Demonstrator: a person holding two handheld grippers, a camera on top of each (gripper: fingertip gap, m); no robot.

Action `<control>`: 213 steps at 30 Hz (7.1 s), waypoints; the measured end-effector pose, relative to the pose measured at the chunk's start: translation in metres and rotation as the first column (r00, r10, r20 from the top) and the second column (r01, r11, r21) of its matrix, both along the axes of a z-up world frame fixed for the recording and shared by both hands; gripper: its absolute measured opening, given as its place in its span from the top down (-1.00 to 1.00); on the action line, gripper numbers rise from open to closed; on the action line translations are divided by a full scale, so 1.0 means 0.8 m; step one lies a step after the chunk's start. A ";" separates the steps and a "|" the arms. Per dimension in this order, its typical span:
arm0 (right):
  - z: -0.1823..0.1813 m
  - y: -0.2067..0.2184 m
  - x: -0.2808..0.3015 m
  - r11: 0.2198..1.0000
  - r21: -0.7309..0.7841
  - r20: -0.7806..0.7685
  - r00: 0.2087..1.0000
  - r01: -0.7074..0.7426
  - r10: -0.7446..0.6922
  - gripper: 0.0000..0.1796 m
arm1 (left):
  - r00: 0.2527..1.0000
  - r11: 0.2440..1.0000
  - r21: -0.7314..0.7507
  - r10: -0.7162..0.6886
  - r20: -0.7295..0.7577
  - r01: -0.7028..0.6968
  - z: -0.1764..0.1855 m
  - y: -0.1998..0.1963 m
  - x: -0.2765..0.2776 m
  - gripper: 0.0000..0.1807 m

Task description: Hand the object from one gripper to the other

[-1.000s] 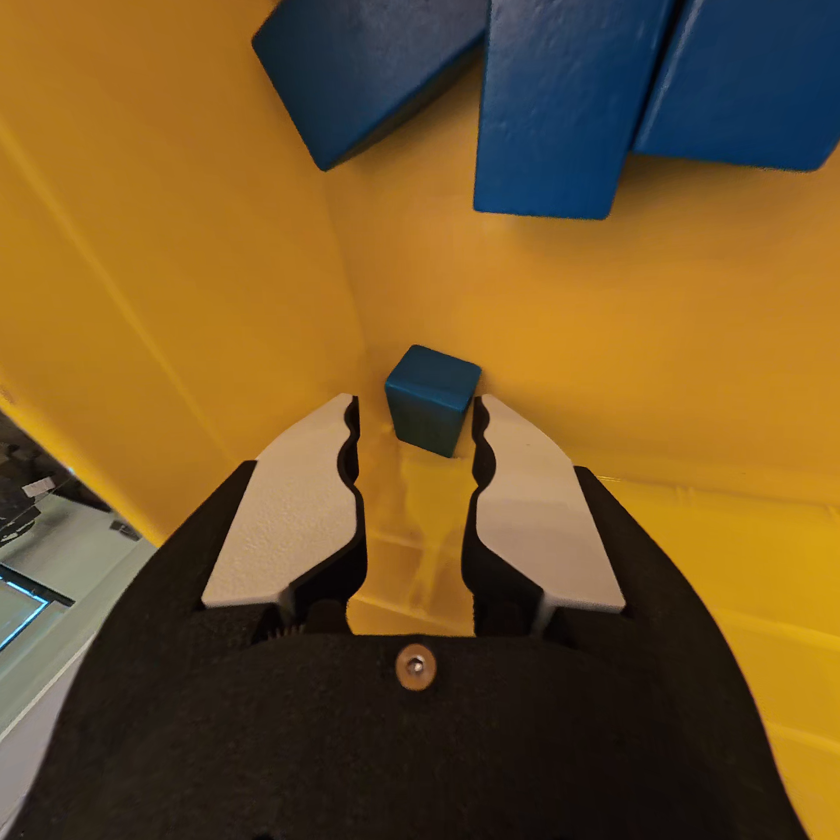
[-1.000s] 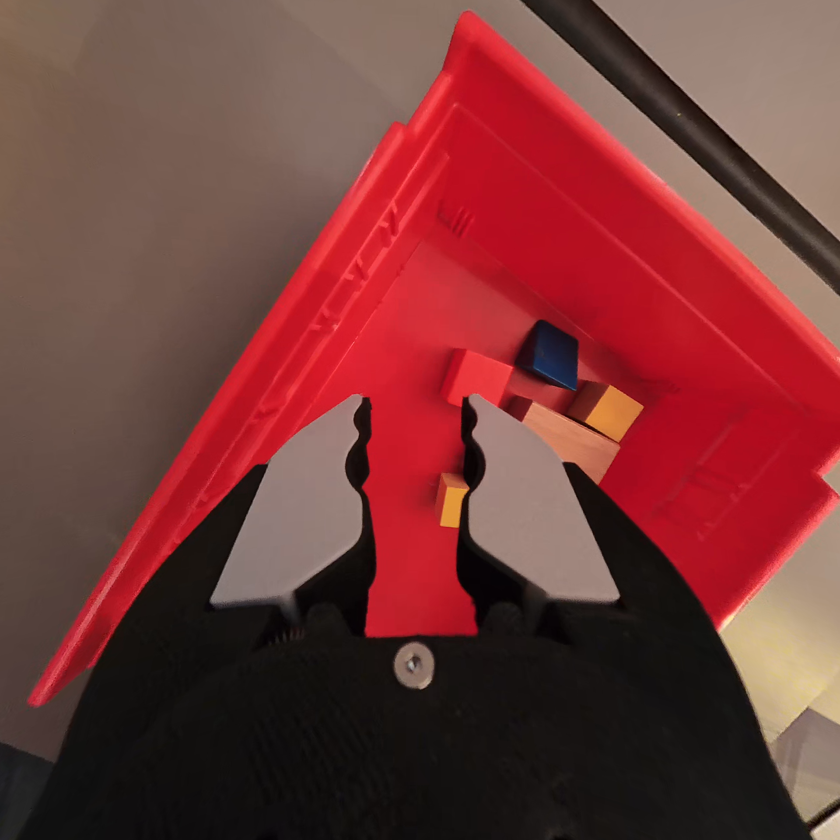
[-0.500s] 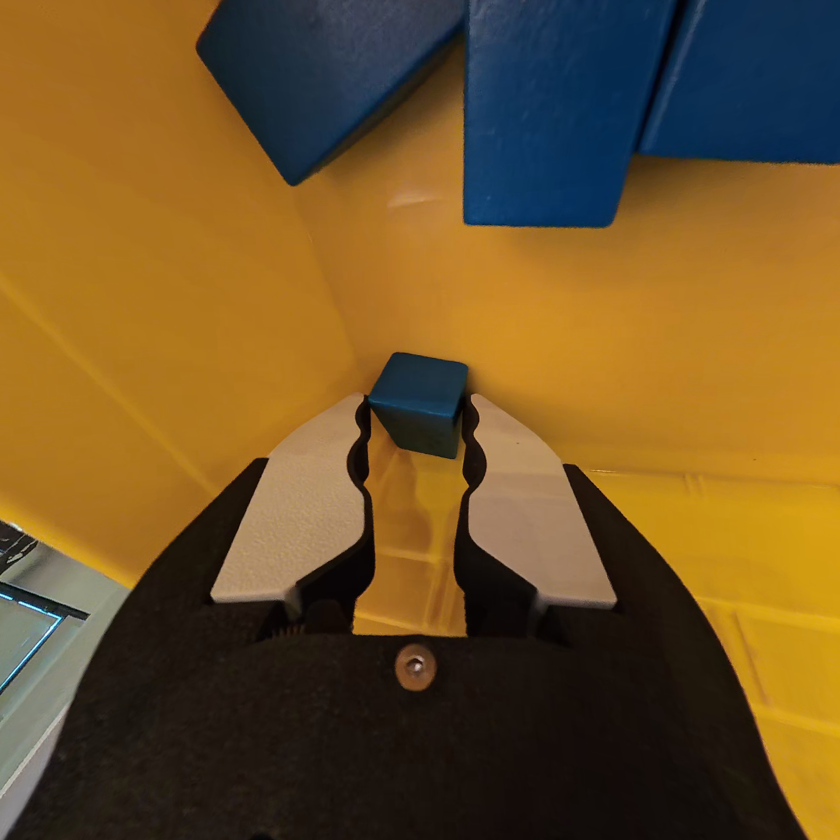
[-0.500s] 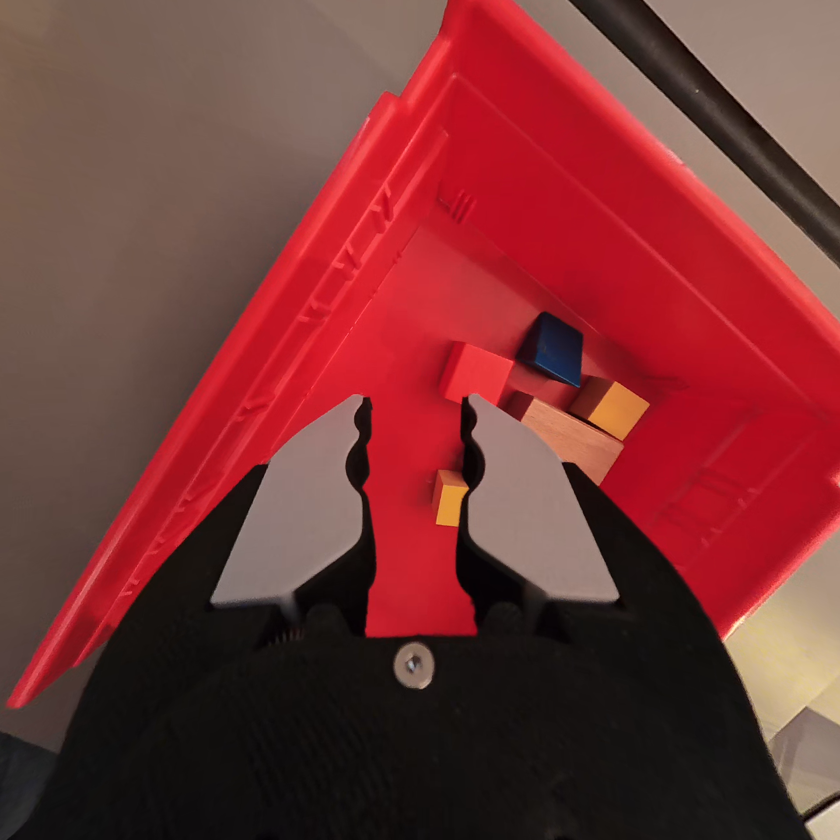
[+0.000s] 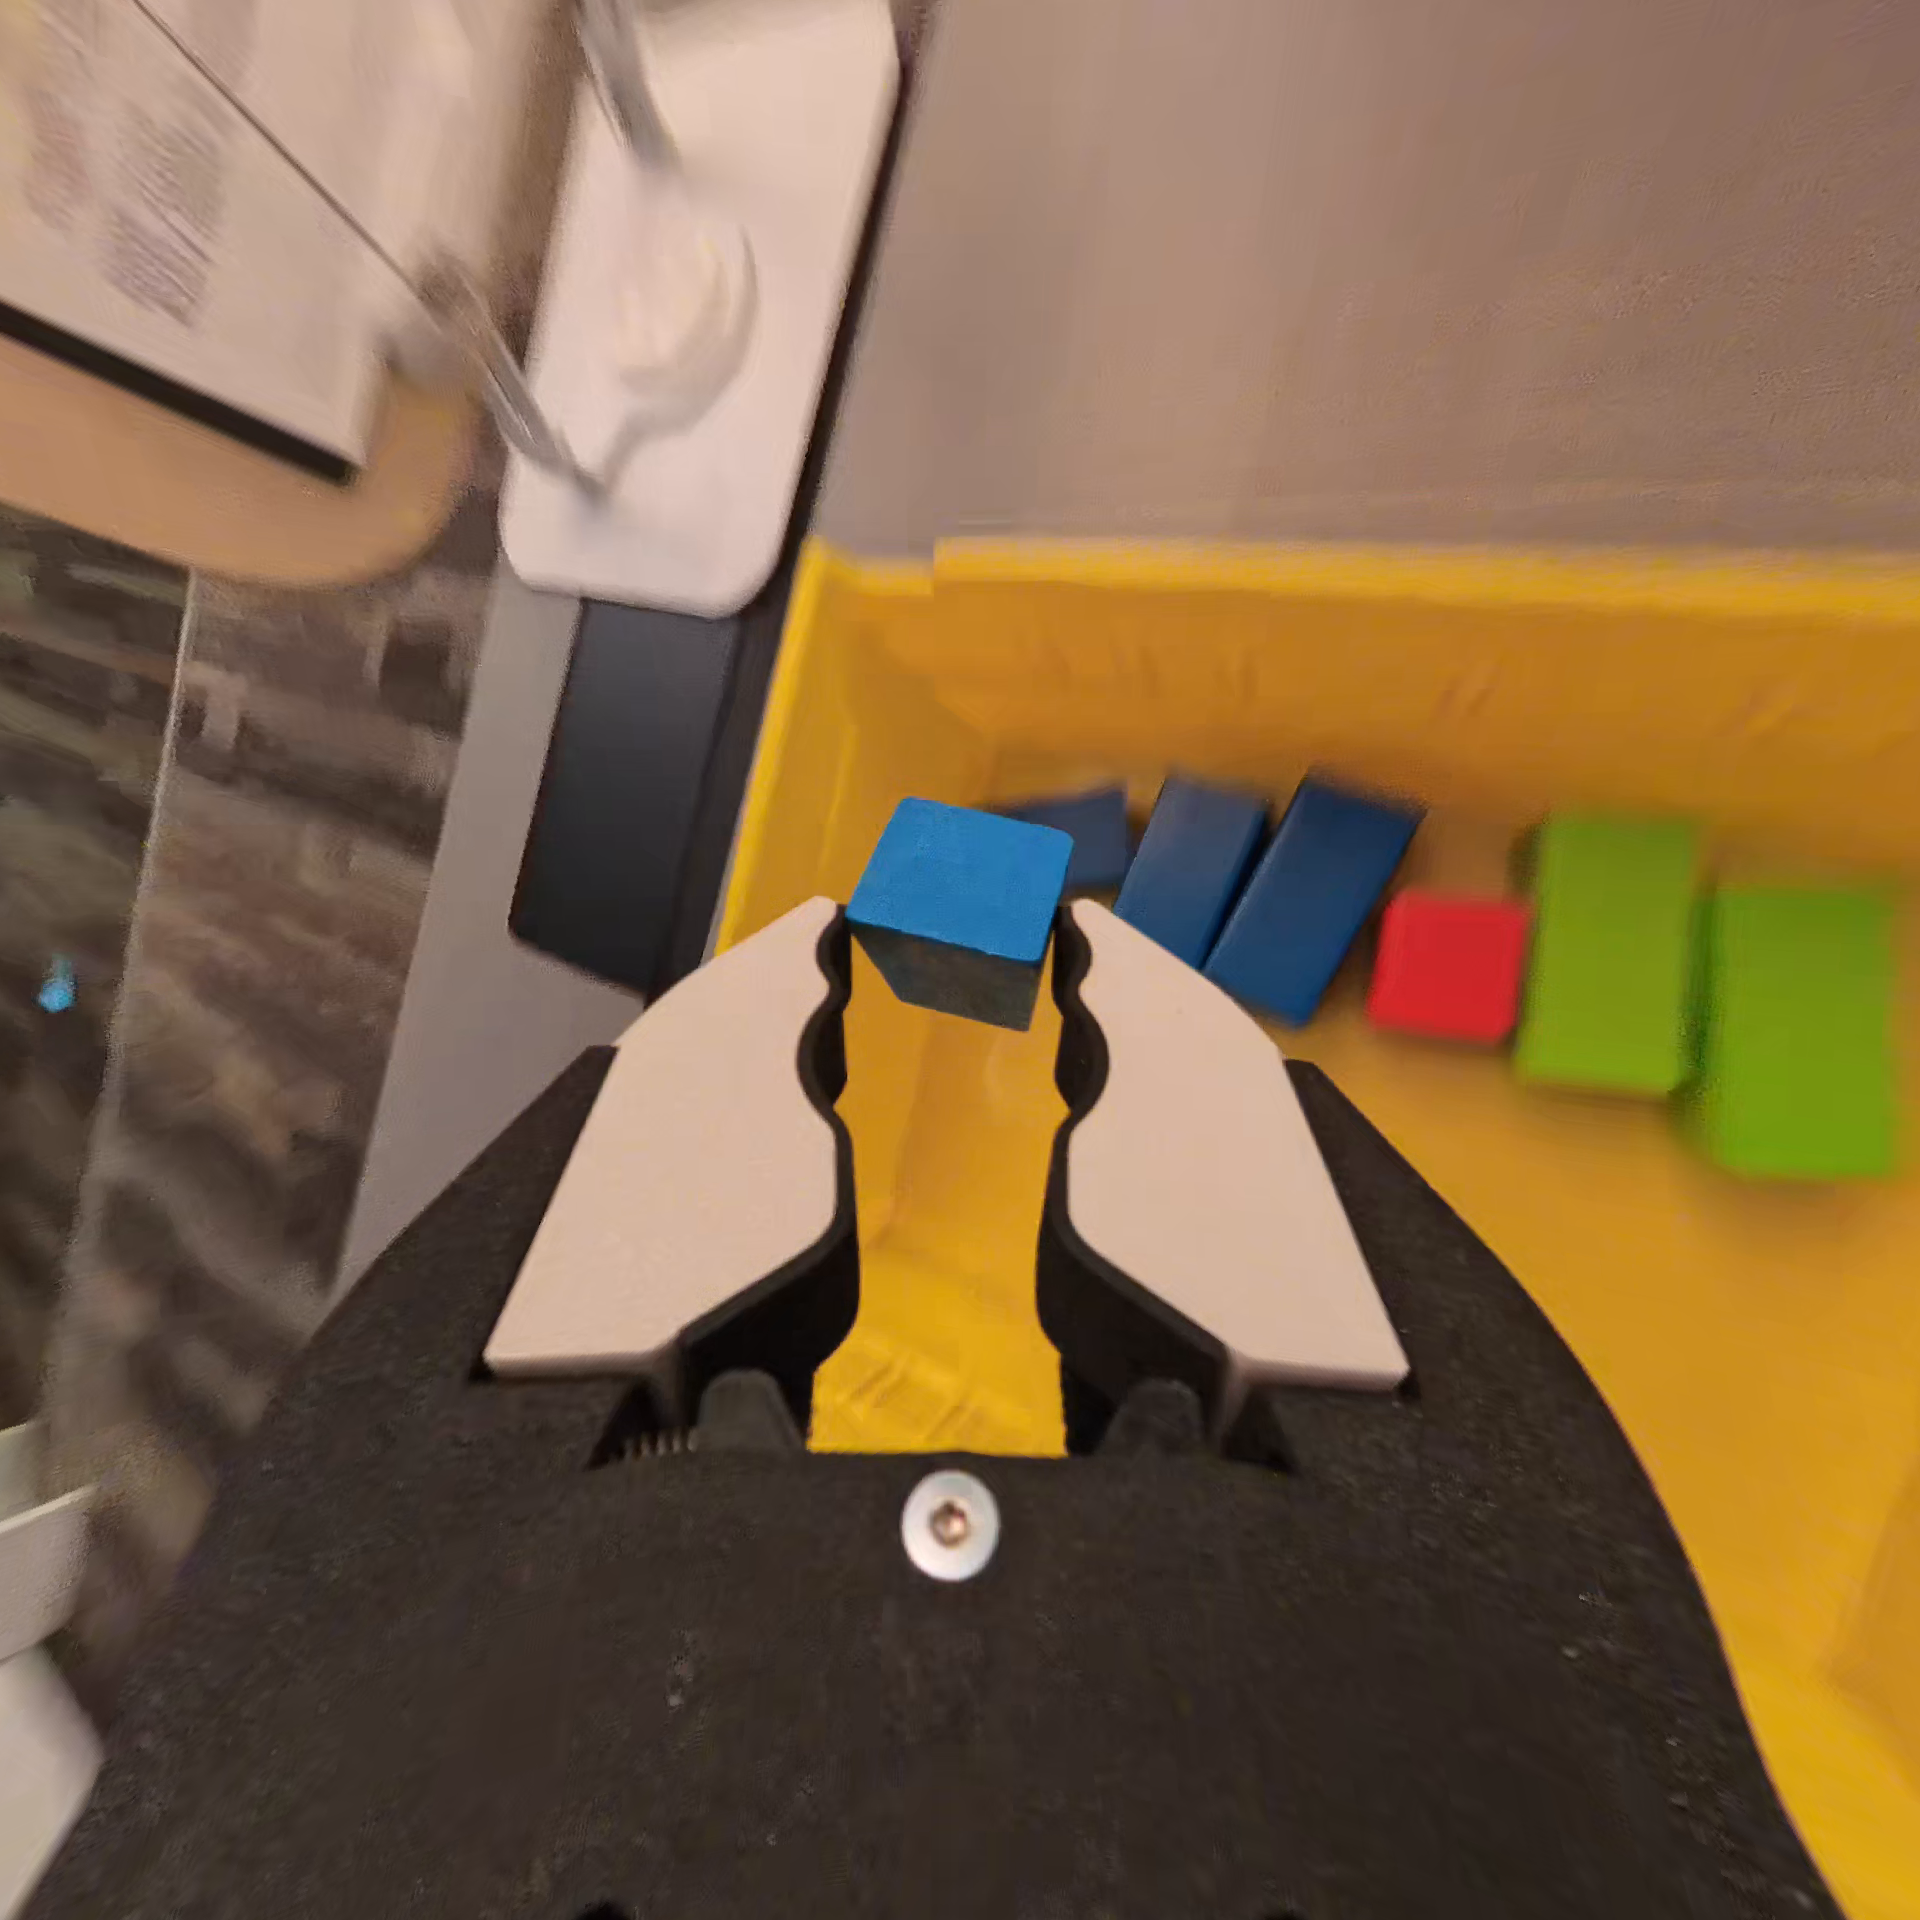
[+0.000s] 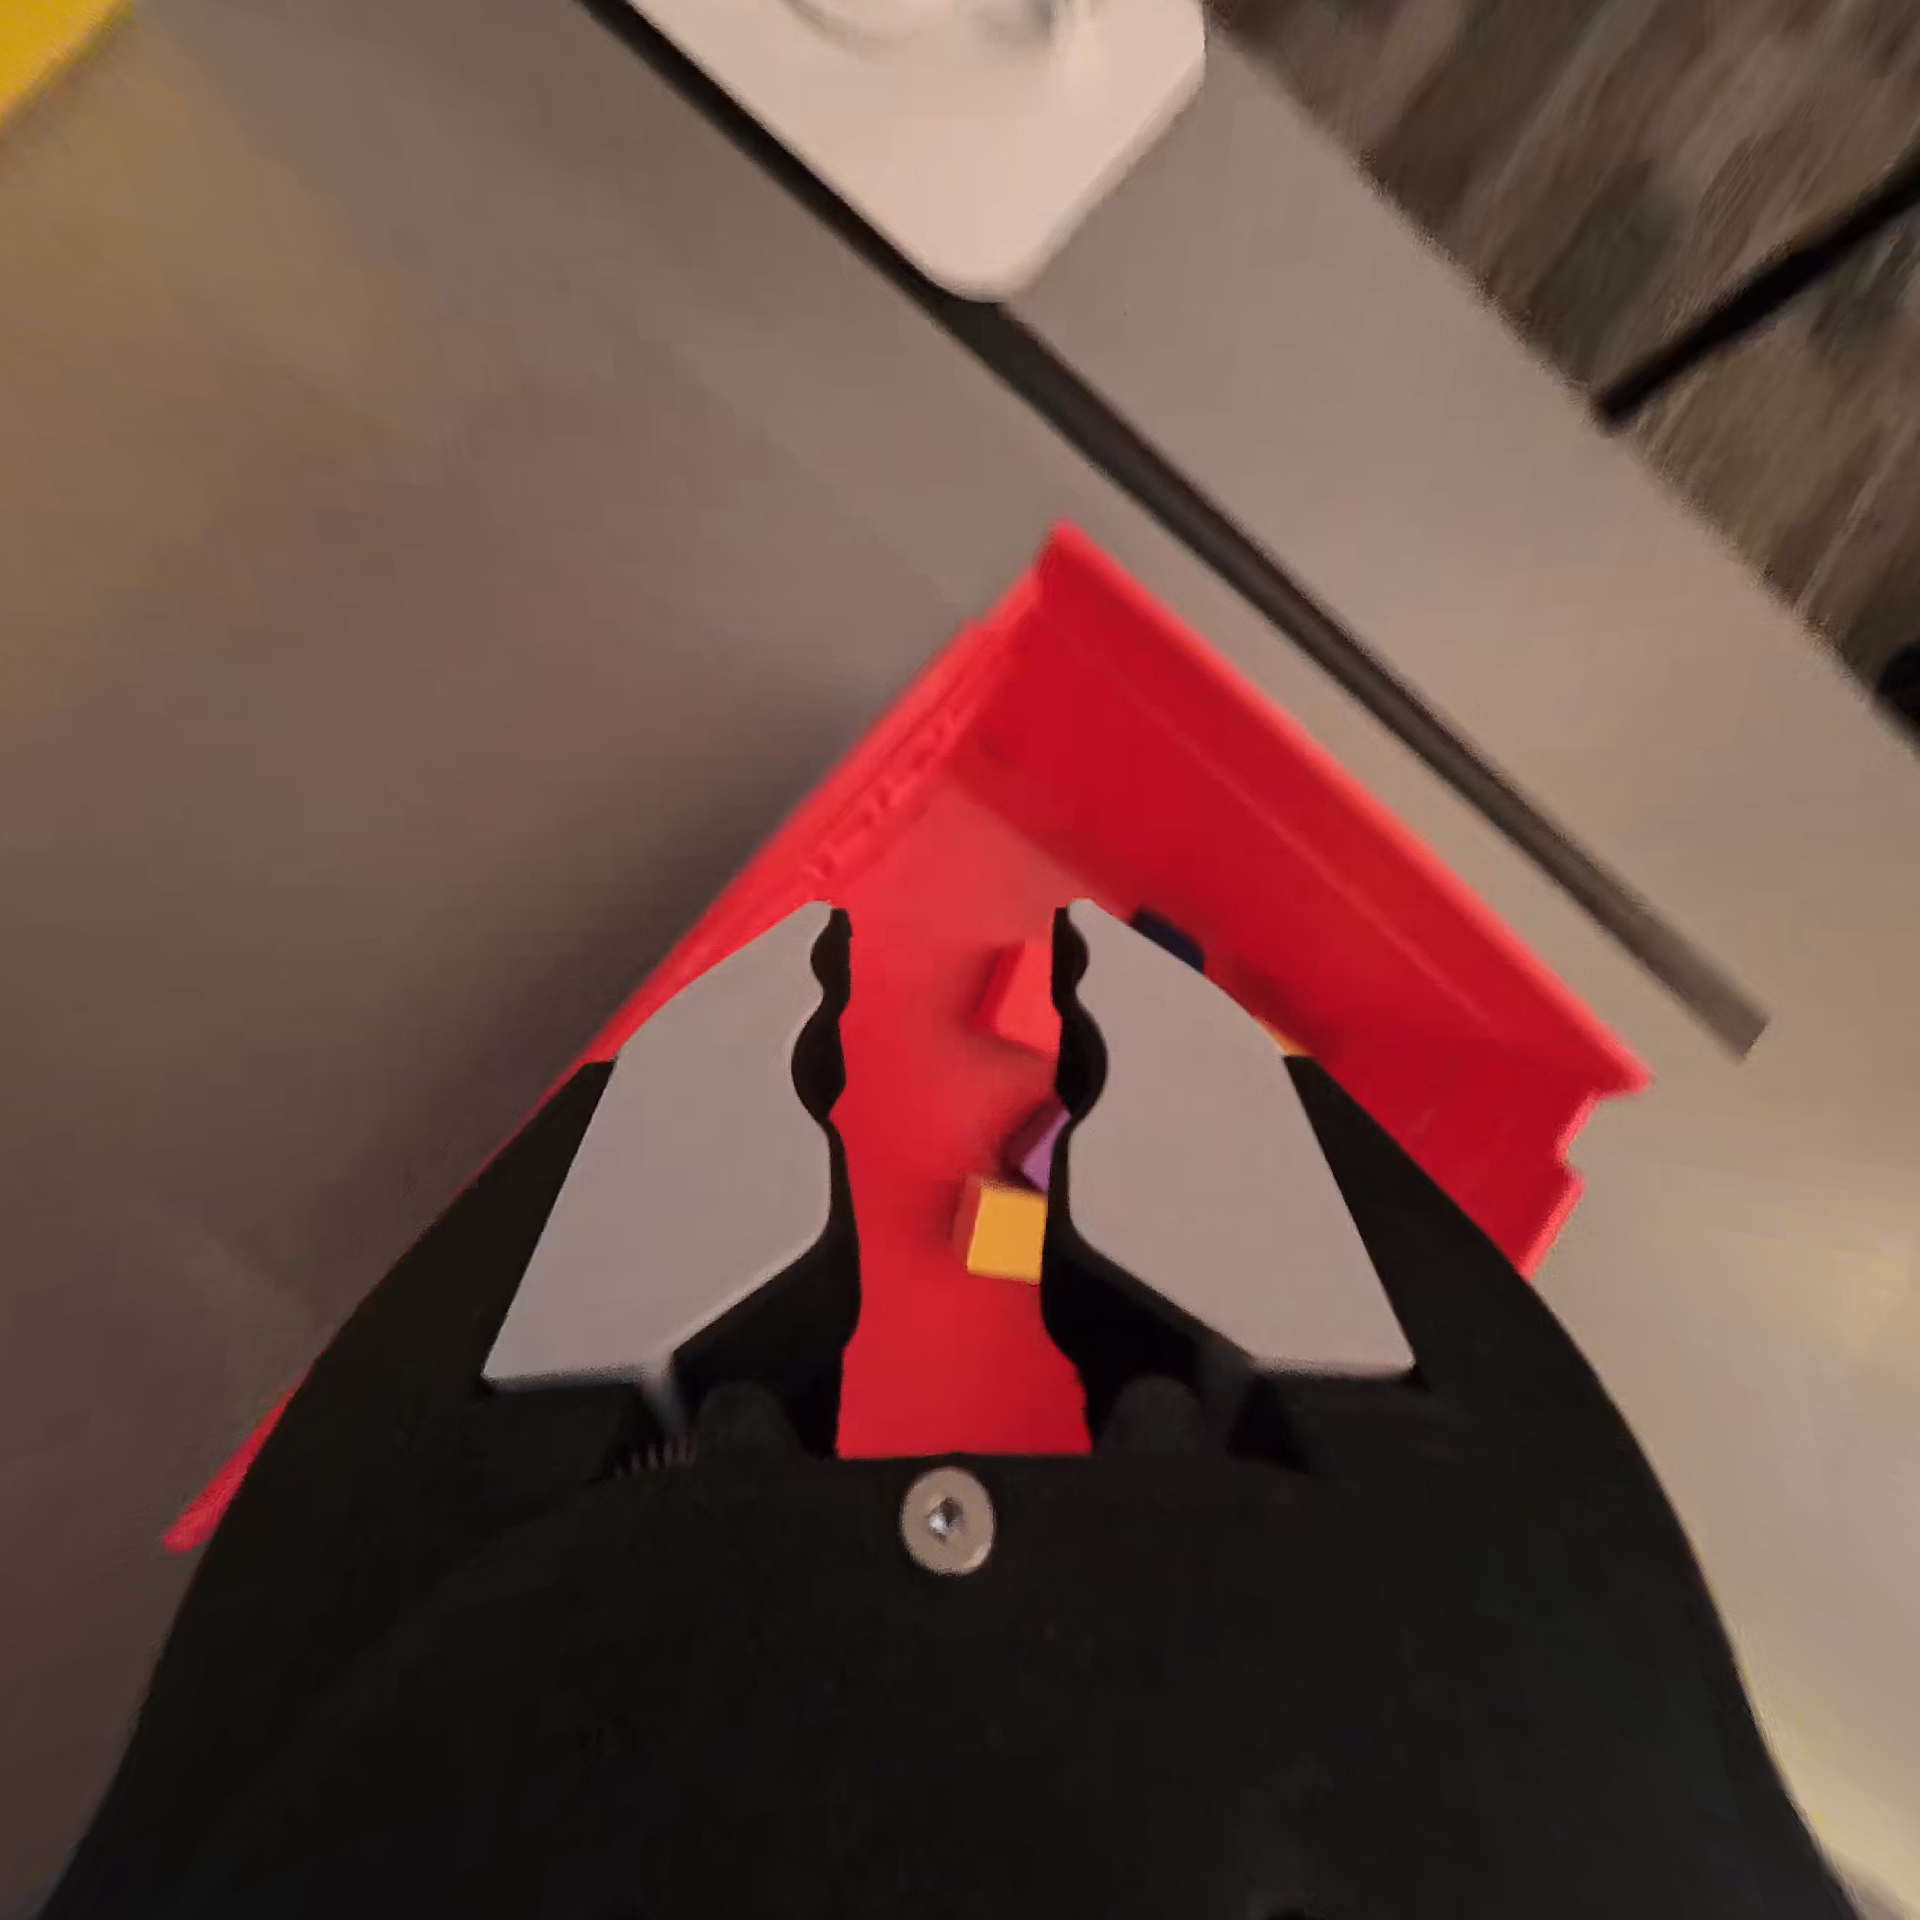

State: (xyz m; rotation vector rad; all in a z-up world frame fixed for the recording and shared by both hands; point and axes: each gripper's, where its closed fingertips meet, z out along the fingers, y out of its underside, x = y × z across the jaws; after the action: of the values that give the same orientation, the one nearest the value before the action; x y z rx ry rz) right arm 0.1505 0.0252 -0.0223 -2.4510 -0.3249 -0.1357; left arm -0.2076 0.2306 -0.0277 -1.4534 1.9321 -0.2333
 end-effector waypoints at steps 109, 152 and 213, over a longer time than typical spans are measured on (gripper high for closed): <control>-0.044 -0.085 0.043 0.944 -0.259 -0.083 0.969 0.205 -0.233 0.59 | 0.825 0.760 -0.527 0.536 0.179 -0.380 0.060 -0.078 -0.015 0.68; -0.034 -0.107 0.062 0.956 -0.240 -0.167 0.963 0.169 -0.212 0.60 | 0.347 0.168 -0.385 0.817 -0.461 -0.908 -0.136 -0.095 -0.032 0.51; -0.081 -0.172 0.048 0.814 -0.543 -0.050 0.960 0.204 -0.274 0.63 | 0.836 0.638 -0.702 0.161 0.525 0.317 0.193 -0.256 0.099 0.58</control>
State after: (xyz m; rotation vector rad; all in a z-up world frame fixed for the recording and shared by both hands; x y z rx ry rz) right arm 0.1887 -0.1126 -0.0873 -3.0370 0.0184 0.0093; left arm -0.1285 0.0255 0.1268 -1.5375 1.4279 -1.5289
